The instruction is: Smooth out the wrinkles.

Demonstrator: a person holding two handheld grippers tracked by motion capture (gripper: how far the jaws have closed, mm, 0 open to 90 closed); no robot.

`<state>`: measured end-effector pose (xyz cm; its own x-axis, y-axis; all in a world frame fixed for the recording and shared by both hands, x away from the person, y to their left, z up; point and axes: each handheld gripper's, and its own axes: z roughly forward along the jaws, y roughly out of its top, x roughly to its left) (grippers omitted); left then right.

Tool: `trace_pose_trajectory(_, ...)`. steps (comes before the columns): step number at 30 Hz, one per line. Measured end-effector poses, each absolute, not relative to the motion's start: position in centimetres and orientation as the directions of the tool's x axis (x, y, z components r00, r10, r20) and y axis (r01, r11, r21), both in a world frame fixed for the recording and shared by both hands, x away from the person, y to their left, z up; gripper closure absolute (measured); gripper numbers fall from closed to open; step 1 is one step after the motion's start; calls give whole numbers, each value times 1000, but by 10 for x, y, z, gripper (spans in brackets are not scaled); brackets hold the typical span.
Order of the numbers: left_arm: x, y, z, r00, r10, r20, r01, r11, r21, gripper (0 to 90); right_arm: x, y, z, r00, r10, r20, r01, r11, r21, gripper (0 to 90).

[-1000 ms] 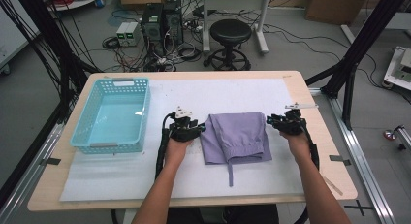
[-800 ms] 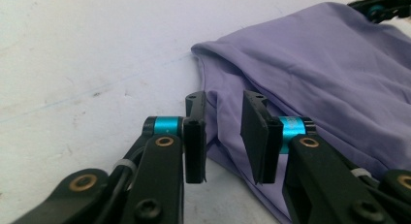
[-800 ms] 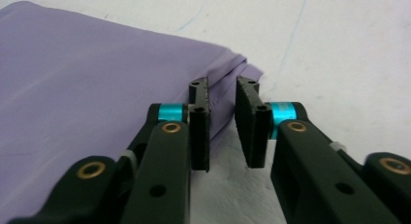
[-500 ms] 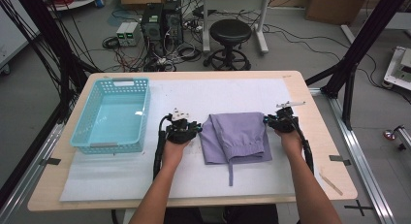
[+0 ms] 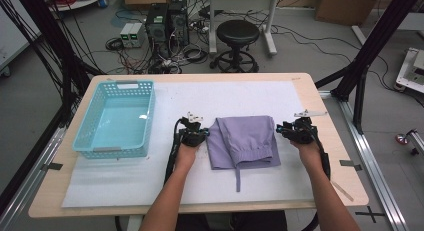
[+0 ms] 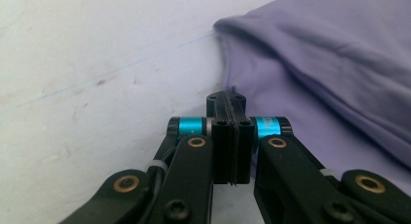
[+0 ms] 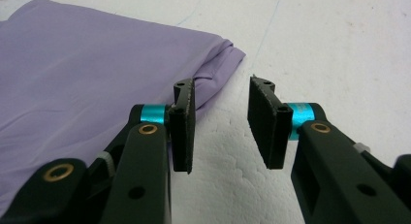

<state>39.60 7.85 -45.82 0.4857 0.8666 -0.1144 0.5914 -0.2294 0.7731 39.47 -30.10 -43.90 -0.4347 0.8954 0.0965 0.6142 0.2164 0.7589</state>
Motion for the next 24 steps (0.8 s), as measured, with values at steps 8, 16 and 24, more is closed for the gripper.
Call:
trace_pose_trajectory(8,379,89,-443,539,824,-173,544,-184,819,695,375,-305,-426,-479,872,95,547,212,810,607)
trace_pose_trajectory(16,342,82,-441,676,718,-168,497,-275,823,692,339,-330,-425,-469,875,120,529,170,831,583)
trace_pose_trajectory(24,322,65,-448,745,654,-134,496,-408,766,739,321,-339,-416,-454,879,144,510,124,851,571)
